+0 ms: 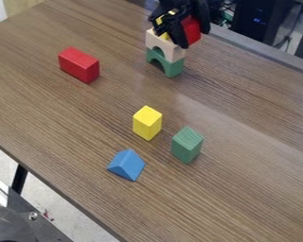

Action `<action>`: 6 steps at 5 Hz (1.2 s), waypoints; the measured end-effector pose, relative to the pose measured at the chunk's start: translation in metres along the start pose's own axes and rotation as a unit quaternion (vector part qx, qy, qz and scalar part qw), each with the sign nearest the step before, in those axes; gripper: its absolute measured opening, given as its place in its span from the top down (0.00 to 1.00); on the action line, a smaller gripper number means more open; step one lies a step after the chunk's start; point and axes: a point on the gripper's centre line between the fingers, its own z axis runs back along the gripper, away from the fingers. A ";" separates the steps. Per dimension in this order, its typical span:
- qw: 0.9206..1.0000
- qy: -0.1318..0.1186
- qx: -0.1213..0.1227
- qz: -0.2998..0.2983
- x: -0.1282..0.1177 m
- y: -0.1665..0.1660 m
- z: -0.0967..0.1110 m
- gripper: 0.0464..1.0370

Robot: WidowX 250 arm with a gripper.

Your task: Put the red cube on top of the white arch

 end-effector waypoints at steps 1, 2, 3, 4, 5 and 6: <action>1.000 0.002 0.003 0.003 0.002 0.002 -0.001 0.45; 1.000 0.001 0.002 0.005 0.004 0.002 0.000 0.45; 1.000 0.001 0.002 0.005 0.005 0.002 0.001 0.45; 1.000 0.003 0.003 0.009 0.007 0.005 0.002 0.45; 1.000 0.007 0.009 0.019 0.008 0.014 0.006 0.45; 1.000 0.004 0.009 0.025 0.013 0.017 0.011 0.45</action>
